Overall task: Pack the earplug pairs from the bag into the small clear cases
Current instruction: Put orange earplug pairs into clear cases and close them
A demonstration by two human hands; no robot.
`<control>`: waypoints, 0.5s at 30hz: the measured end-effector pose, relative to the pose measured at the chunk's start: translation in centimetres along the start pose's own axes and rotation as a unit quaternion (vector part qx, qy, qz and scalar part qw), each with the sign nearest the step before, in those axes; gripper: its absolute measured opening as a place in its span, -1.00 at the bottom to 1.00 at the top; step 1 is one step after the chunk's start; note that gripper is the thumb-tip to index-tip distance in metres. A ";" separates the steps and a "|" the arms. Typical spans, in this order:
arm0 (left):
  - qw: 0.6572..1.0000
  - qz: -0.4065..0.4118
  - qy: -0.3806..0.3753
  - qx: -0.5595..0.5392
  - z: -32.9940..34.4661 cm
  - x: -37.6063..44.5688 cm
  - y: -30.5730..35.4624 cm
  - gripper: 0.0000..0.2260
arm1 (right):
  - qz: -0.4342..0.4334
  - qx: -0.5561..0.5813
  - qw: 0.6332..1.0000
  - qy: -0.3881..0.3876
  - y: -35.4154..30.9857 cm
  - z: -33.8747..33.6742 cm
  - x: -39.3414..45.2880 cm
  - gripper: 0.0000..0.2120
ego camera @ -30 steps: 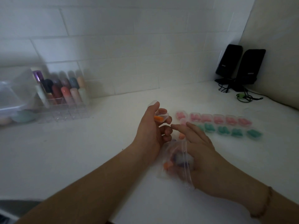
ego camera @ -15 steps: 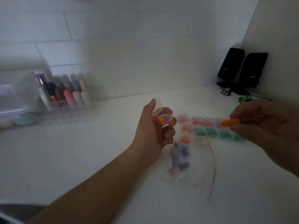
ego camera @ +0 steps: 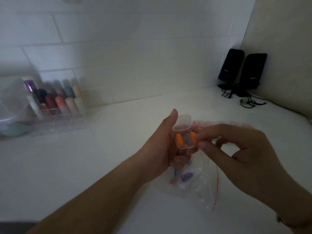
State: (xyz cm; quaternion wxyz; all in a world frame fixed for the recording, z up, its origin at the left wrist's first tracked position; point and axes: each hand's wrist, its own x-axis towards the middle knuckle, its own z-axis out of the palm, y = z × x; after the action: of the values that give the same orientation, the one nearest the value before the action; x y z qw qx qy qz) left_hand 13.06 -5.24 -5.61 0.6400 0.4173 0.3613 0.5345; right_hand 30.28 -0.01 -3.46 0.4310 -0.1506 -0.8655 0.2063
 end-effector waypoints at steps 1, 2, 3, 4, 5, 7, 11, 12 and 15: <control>1.000 0.004 -0.011 0.004 0.1 0.0 -0.1 -0.43 | -0.009 -0.011 1.000 -0.004 0.2 0.1 0.0 -0.86; 1.000 0.010 -0.021 0.006 0.1 -0.1 -0.1 -0.44 | -0.016 -0.018 1.000 -0.006 0.3 0.2 0.0 -0.87; 0.999 0.014 -0.029 0.006 0.1 -0.1 -0.1 -0.46 | -0.019 -0.018 1.000 -0.006 0.4 0.3 0.0 -0.88; 0.999 0.016 -0.034 0.007 0.1 -0.1 -0.1 -0.46 | -0.016 -0.014 1.000 -0.003 0.5 0.4 0.0 -0.89; 0.999 0.017 -0.035 0.008 0.1 -0.1 -0.2 -0.46 | -0.012 -0.009 1.000 0.000 0.6 0.6 0.0 -0.90; 0.999 0.013 -0.033 0.009 0.1 0.0 -0.3 -0.46 | 0.003 -0.007 1.000 0.002 0.6 0.9 -0.1 -0.90; 0.999 0.008 -0.025 0.025 0.2 0.0 -0.3 -0.56 | 0.021 0.008 1.000 -0.014 0.4 0.8 -0.1 -0.89; 0.999 0.009 -0.023 0.027 0.2 0.0 -0.1 -0.62 | 0.022 0.013 1.000 -0.008 0.3 0.6 -0.1 -0.89; 0.999 0.013 -0.004 0.032 0.3 -0.3 0.2 -0.61 | 0.057 0.035 0.997 0.049 0.1 -0.1 0.2 -0.87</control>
State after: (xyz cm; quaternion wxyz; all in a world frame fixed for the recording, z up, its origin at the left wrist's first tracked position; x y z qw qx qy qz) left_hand 13.25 -5.58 -5.32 0.6210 0.4447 0.3701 0.5289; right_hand 30.23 0.20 -3.36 0.4659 -0.1943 -0.8255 0.2526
